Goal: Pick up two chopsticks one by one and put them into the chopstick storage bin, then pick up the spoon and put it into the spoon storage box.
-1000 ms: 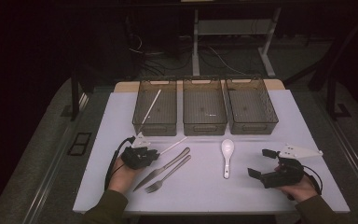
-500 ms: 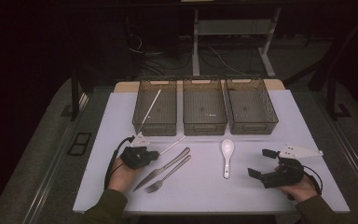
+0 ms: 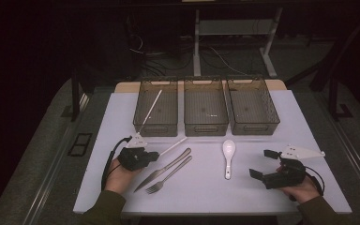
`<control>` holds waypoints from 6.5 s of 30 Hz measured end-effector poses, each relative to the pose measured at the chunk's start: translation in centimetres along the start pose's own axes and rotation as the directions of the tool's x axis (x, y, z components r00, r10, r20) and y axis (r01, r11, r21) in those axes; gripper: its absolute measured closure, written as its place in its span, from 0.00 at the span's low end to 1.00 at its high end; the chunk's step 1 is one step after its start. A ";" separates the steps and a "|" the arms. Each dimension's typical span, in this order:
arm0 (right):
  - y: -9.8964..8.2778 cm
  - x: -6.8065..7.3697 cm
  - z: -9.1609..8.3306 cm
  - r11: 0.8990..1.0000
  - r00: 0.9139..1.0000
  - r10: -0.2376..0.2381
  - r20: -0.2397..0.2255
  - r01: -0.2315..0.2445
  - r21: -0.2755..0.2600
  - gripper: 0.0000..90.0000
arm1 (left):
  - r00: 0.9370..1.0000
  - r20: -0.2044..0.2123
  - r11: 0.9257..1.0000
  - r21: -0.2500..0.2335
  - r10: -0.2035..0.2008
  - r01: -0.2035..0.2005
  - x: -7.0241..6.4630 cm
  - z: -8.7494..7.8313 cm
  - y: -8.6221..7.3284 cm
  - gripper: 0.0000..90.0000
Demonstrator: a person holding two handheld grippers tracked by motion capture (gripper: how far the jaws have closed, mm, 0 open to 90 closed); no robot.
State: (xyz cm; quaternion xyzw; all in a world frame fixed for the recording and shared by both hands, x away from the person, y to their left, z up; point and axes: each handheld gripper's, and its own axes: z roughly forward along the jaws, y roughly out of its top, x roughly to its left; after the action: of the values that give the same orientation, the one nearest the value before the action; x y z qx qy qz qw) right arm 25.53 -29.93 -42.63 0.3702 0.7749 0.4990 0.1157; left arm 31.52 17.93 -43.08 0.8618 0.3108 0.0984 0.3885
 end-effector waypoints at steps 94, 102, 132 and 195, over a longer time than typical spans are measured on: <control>0.0 -0.2 -0.2 1.000 1.000 0.021 -0.006 -0.021 -0.015 0.01 | 0.923 -0.290 0.967 -0.077 -0.254 0.242 11.4 2.4 13.6 0.94; 0.0 -0.3 -0.2 1.000 1.000 0.019 -0.012 -0.020 -0.019 0.01 | 0.917 -0.310 0.967 -0.032 -0.251 0.254 11.8 4.1 13.8 0.94; 0.0 -0.3 -0.1 1.000 1.000 0.019 -0.015 -0.019 -0.017 0.01 | 0.950 -0.223 0.976 -0.053 -0.217 0.210 10.1 3.1 14.6 0.84; 0.0 -0.2 -0.3 1.000 1.000 0.022 -0.006 -0.022 -0.017 0.01 | 0.999 0.022 0.994 -0.105 -0.027 0.029 -3.8 -1.7 2.6 0.56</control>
State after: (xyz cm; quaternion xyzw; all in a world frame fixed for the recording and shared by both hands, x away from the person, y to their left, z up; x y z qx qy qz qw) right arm 25.49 -30.24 -42.55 0.3765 0.7669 0.5077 0.1112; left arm 29.01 15.33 -39.75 0.8367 0.3135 0.1004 0.4377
